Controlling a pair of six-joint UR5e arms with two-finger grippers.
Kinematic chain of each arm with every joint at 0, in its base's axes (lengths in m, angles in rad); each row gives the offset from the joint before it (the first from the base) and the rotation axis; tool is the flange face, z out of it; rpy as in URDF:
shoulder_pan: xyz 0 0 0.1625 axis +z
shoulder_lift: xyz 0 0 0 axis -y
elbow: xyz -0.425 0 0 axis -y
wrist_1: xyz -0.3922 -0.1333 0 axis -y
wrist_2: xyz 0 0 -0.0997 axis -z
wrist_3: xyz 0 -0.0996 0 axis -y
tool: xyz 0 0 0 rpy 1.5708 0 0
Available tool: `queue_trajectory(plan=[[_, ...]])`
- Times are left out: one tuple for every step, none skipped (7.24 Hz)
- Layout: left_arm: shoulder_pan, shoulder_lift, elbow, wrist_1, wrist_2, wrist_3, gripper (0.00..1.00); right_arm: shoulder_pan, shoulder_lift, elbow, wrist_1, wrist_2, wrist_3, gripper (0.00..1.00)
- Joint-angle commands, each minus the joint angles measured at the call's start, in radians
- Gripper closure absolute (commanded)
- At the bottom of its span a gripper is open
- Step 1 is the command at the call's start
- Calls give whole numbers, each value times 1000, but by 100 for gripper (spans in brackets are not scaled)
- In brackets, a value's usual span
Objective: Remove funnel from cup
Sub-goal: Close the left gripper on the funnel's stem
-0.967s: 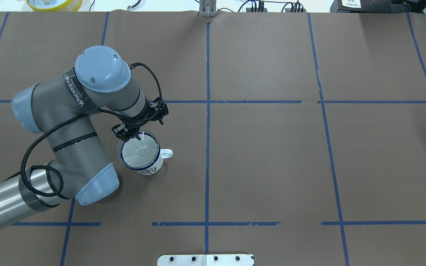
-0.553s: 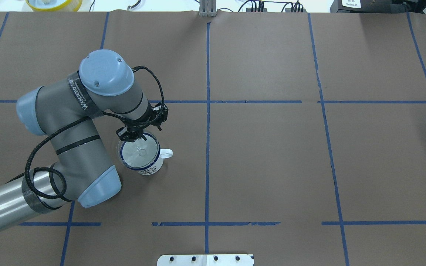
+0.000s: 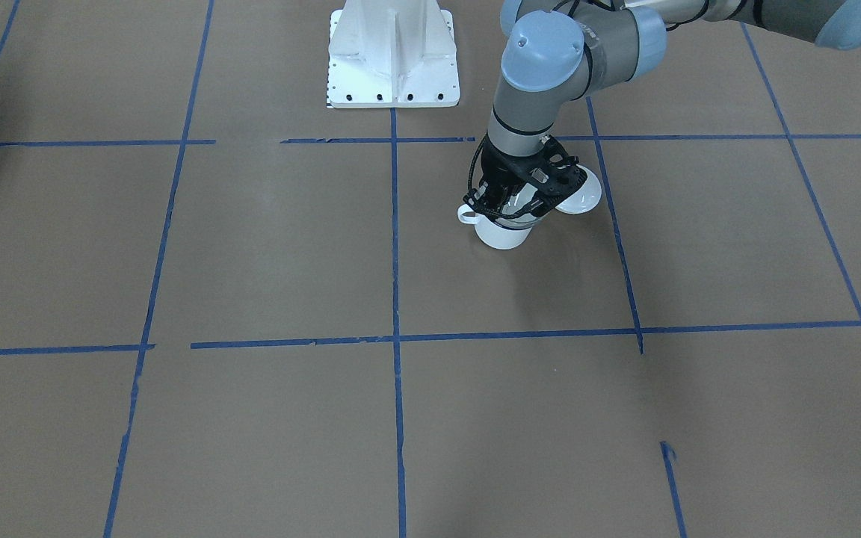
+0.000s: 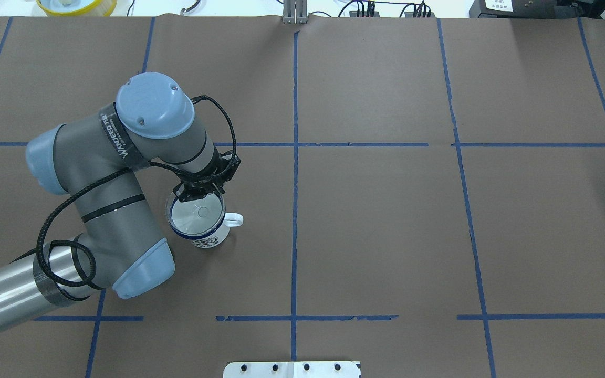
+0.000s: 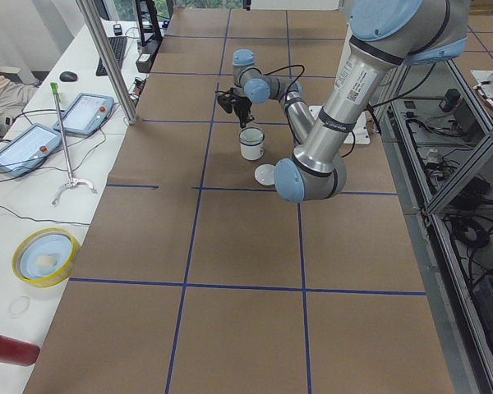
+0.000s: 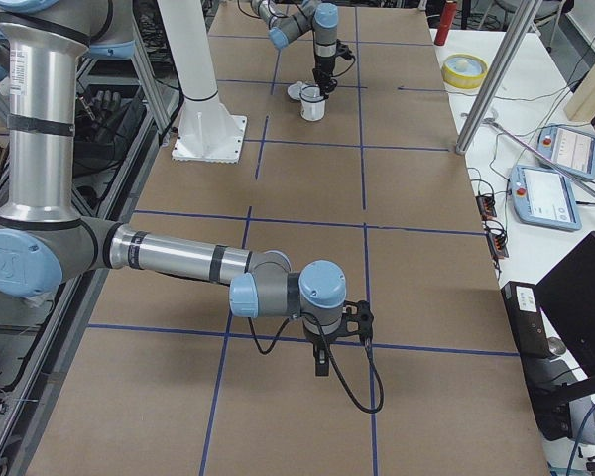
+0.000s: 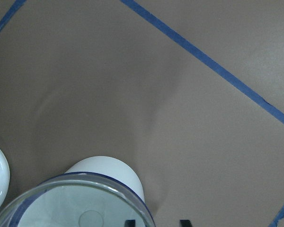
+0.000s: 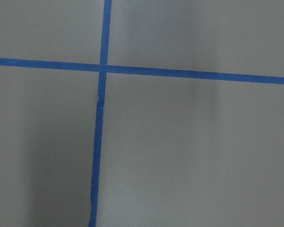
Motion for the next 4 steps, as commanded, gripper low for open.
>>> queue_trajectory(plan=[[-3,-57,-42,130,2,3,100,0,0,1,0,0,0,0],[-5,-85,-52,199,3,5,100,0,0,-1,0,0,0,0],[-9,-108,-70,276,11,11,100,0,0,1,0,0,0,0],[-41,-111,-145,295,58,11,100,0,0,1,0,-1,0,0]])
